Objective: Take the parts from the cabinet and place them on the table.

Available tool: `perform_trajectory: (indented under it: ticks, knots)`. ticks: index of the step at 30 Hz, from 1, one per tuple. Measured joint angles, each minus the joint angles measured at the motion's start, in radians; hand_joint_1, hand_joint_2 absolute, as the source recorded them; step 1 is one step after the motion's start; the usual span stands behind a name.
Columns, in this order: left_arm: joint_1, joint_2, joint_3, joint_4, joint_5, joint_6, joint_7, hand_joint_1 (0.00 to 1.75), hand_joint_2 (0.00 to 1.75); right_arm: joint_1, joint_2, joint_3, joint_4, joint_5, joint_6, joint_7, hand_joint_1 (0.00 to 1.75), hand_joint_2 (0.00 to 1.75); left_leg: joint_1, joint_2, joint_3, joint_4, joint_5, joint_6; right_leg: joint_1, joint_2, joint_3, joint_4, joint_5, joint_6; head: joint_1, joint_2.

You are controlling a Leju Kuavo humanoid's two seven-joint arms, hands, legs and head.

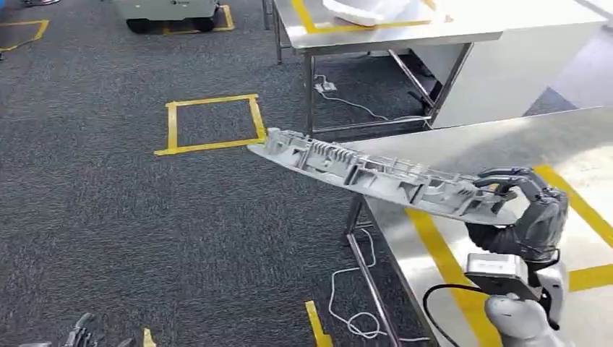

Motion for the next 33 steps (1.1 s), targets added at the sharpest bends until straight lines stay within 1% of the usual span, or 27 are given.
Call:
perform_trajectory:
  ticks: [1, 2, 3, 5, 6, 7, 8, 11, 12, 13, 14, 15, 16, 17, 18, 19, 20, 21, 22, 25, 26, 27, 28, 29, 31, 32, 33]
  knots:
    - [0.0, 0.0, 0.0, 0.0, 0.0, 0.002, -0.001, 0.0, 1.75, 0.003, 0.0, -0.005, 0.002, 0.0, -0.005, -0.003, 1.75, 1.75, 0.0, 0.013, -0.002, 0.001, 0.0, 0.0, -0.003, -0.004, -0.028, 0.059, -0.018, 0.005, 0.002, 0.0]
    - [0.0, 0.0, 0.001, 0.0, -0.001, 0.002, -0.004, 0.0, 1.75, 0.006, 0.0, -0.012, 0.005, -0.003, -0.008, -0.008, 1.75, 1.75, 0.0, 0.026, -0.002, 0.001, -0.001, -0.001, -0.006, -0.007, -0.034, 0.074, -0.012, 0.01, 0.002, 0.0]
    - [0.0, 0.0, 0.001, 0.0, -0.001, 0.002, -0.006, 0.0, 1.75, 0.008, 0.0, -0.017, 0.006, -0.002, -0.012, -0.009, 1.75, 1.75, 0.001, 0.038, -0.001, 0.001, -0.002, -0.003, -0.009, -0.011, -0.016, 0.042, 0.014, 0.015, 0.002, 0.0]
    - [-0.001, -0.001, 0.002, 0.0, 0.0, 0.002, -0.004, 0.0, 1.75, 0.008, 0.001, -0.021, 0.006, 0.023, -0.016, -0.001, 1.75, 1.75, 0.003, 0.061, 0.001, 0.006, -0.008, -0.012, -0.015, -0.035, 0.078, -0.125, 0.091, 0.021, 0.001, 0.0]
    - [-0.001, 0.0, 0.002, 0.0, 0.002, 0.002, -0.002, 0.0, 1.75, 0.008, 0.002, -0.021, 0.006, 0.033, -0.018, 0.003, 1.75, 1.75, 0.003, 0.071, 0.003, 0.012, -0.013, -0.02, -0.015, -0.08, 0.127, -0.21, 0.104, 0.027, 0.002, 0.0]
    - [-0.001, 0.0, 0.002, 0.0, 0.003, 0.002, 0.001, 0.0, 1.75, 0.007, 0.004, -0.021, 0.006, 0.037, -0.02, 0.009, 1.75, 1.75, -0.008, 0.078, 0.001, 0.017, -0.02, -0.027, -0.008, -0.101, 0.141, -0.217, 0.092, 0.018, 0.004, 0.0]
    - [-0.001, 0.0, 0.003, -0.001, 0.005, 0.002, 0.002, 0.0, 1.75, 0.007, 0.006, -0.022, 0.004, 0.043, -0.025, 0.013, 1.75, 1.75, -0.007, 0.083, 0.002, 0.021, -0.02, -0.031, -0.008, -0.081, 0.136, -0.216, 0.096, 0.004, -0.002, 0.0]
    - [-0.001, 0.0, 0.003, -0.001, 0.008, 0.005, 0.005, 0.0, 1.75, 0.01, 0.006, -0.028, 0.004, 0.061, -0.041, 0.018, 1.75, 1.75, -0.003, 0.112, 0.008, 0.024, -0.025, -0.041, -0.007, -0.048, 0.131, -0.216, 0.101, -0.015, -0.002, 0.0]
    - [-0.001, 0.0, 0.003, -0.001, 0.009, 0.006, 0.003, 0.0, 1.75, 0.012, 0.007, -0.029, 0.004, 0.061, -0.045, 0.017, 1.75, 1.75, 0.003, 0.074, 0.006, 0.034, -0.04, -0.051, -0.01, -0.039, 0.131, -0.217, 0.104, -0.022, -0.004, 0.0]
    - [-0.001, 0.0, 0.003, -0.001, 0.011, 0.007, 0.001, 0.0, 1.75, 0.011, 0.01, -0.031, 0.005, 0.06, -0.05, 0.017, 1.75, 1.75, 0.006, 0.028, -0.013, 0.076, -0.075, -0.054, -0.01, -0.03, 0.13, -0.217, 0.105, -0.029, -0.008, 0.0]
    - [0.001, 0.0, 0.003, -0.001, 0.011, 0.007, 0.002, 0.0, 1.75, 0.01, 0.01, -0.032, 0.005, 0.063, -0.053, 0.018, 1.75, 1.75, 0.007, 0.009, -0.044, 0.149, -0.116, -0.055, -0.009, -0.021, 0.129, -0.217, 0.106, -0.033, -0.008, 0.0]
    - [0.004, 0.0, 0.004, -0.001, 0.012, 0.008, 0.002, 0.0, 1.75, 0.01, 0.011, -0.035, 0.005, 0.064, -0.058, 0.019, 1.75, 1.75, 0.007, 0.001, -0.087, 0.245, -0.158, -0.055, -0.007, -0.007, 0.127, -0.217, 0.107, -0.036, -0.009, 0.0]
    - [0.005, 0.0, 0.005, -0.001, 0.013, 0.01, 0.002, 0.0, 1.75, 0.011, 0.012, -0.037, 0.005, 0.068, -0.059, 0.022, 1.75, 1.75, 0.007, 0.0, -0.12, 0.315, -0.181, -0.054, -0.004, 0.006, 0.126, -0.217, 0.108, -0.038, -0.009, 0.0]
    - [0.007, 0.0, 0.005, -0.001, 0.013, 0.011, 0.002, 0.0, 1.75, 0.013, 0.012, -0.039, 0.007, 0.071, -0.06, 0.023, 1.75, 1.75, 0.006, -0.001, -0.138, 0.348, -0.181, -0.05, -0.001, 0.02, 0.125, -0.217, 0.109, -0.04, -0.008, 0.0]
    - [0.008, 0.0, 0.005, -0.001, 0.013, 0.013, 0.002, 0.0, 1.75, 0.014, 0.012, -0.042, 0.01, 0.072, -0.061, 0.023, 1.75, 1.75, 0.005, -0.002, -0.132, 0.331, -0.157, -0.045, 0.002, 0.032, 0.125, -0.217, 0.11, -0.041, -0.009, 0.0]
    - [0.008, 0.0, 0.005, -0.001, 0.013, 0.013, 0.002, 0.0, 1.75, 0.014, 0.012, -0.046, 0.012, 0.072, -0.061, 0.022, 1.75, 1.75, 0.004, -0.006, -0.109, 0.277, -0.116, -0.037, 0.004, 0.046, 0.125, -0.217, 0.111, -0.041, -0.009, 0.0]
    - [0.01, 0.0, 0.005, -0.001, 0.013, 0.013, 0.002, 0.0, 1.75, 0.014, 0.012, -0.047, 0.015, 0.072, -0.061, 0.022, 1.75, 1.75, 0.001, -0.018, -0.068, 0.184, -0.064, -0.027, 0.005, 0.061, 0.125, -0.217, 0.112, -0.042, -0.008, 0.0]
    - [0.011, 0.0, 0.006, -0.001, 0.012, 0.014, 0.002, 0.0, 1.75, 0.014, 0.012, -0.048, 0.016, 0.074, -0.061, 0.022, 1.75, 1.75, -0.002, -0.055, -0.026, 0.092, -0.02, -0.018, 0.004, 0.073, 0.125, -0.217, 0.114, -0.04, -0.008, 0.0]
    - [0.012, 0.0, 0.006, -0.001, 0.013, 0.014, 0.002, 0.0, 1.75, 0.014, 0.012, -0.048, 0.016, 0.074, -0.062, 0.021, 1.75, 1.75, 0.0, -0.112, -0.007, 0.049, -0.025, -0.006, 0.005, 0.082, 0.122, -0.216, 0.116, -0.036, -0.008, 0.0]
    - [0.015, 0.0, 0.009, -0.001, 0.013, 0.016, 0.0, 0.0, 1.75, 0.018, 0.012, -0.054, 0.024, 0.077, -0.065, 0.02, 1.75, 1.75, -0.005, -0.088, -0.004, 0.034, -0.025, -0.007, -0.007, 0.117, 0.108, -0.219, 0.127, -0.018, -0.011, 0.0]
    - [0.013, 0.0, 0.009, -0.001, 0.013, 0.016, -0.001, 0.0, 1.75, 0.019, 0.012, -0.056, 0.023, 0.077, -0.065, 0.02, 1.75, 1.75, -0.004, -0.077, -0.001, 0.024, -0.019, -0.004, -0.006, 0.13, 0.105, -0.224, 0.131, -0.012, -0.01, 0.0]
    - [0.011, 0.0, 0.009, -0.001, 0.013, 0.016, -0.001, 0.0, 1.75, 0.022, 0.012, -0.058, 0.024, 0.077, -0.066, 0.019, 1.75, 1.75, 0.006, -0.057, 0.006, 0.003, -0.007, -0.005, -0.004, 0.105, 0.093, -0.212, 0.122, -0.014, -0.009, 0.0]
    - [0.013, -0.001, 0.009, -0.001, 0.013, 0.016, -0.001, 0.0, 1.75, 0.02, 0.012, -0.061, 0.024, 0.077, -0.066, 0.017, 1.75, 1.75, 0.005, -0.048, 0.01, -0.005, -0.005, -0.002, 0.002, 0.05, 0.082, -0.191, 0.1, -0.01, -0.005, 0.0]
    - [0.016, -0.002, 0.009, -0.001, 0.012, 0.016, -0.001, 0.0, 1.75, 0.016, 0.012, -0.061, 0.026, 0.077, -0.066, 0.017, 1.75, 1.75, 0.004, -0.031, 0.008, -0.005, -0.004, 0.0, 0.002, 0.011, 0.05, -0.122, 0.055, -0.003, 0.002, 0.0]
    - [0.019, -0.002, 0.01, -0.001, 0.012, 0.016, -0.001, 0.0, 1.75, 0.018, 0.012, -0.061, 0.029, 0.077, -0.066, 0.017, 1.75, 1.75, 0.003, -0.002, 0.007, -0.004, -0.005, 0.001, -0.005, -0.005, -0.019, 0.033, -0.012, 0.008, 0.001, 0.0]
    - [0.018, -0.002, 0.01, -0.001, 0.012, 0.016, -0.001, 0.0, 1.75, 0.018, 0.012, -0.063, 0.031, 0.077, -0.066, 0.017, 1.75, 1.75, 0.003, 0.013, 0.006, -0.003, -0.006, 0.0, -0.008, -0.006, -0.038, 0.077, -0.022, 0.014, 0.002, 0.0]
    - [0.018, -0.002, 0.01, -0.001, 0.012, 0.016, -0.001, 0.0, 1.75, 0.02, 0.012, -0.063, 0.035, 0.077, -0.066, 0.017, 1.75, 1.75, 0.004, 0.026, 0.007, -0.003, -0.007, -0.002, -0.012, -0.009, -0.031, 0.069, -0.005, 0.019, 0.002, 0.0]
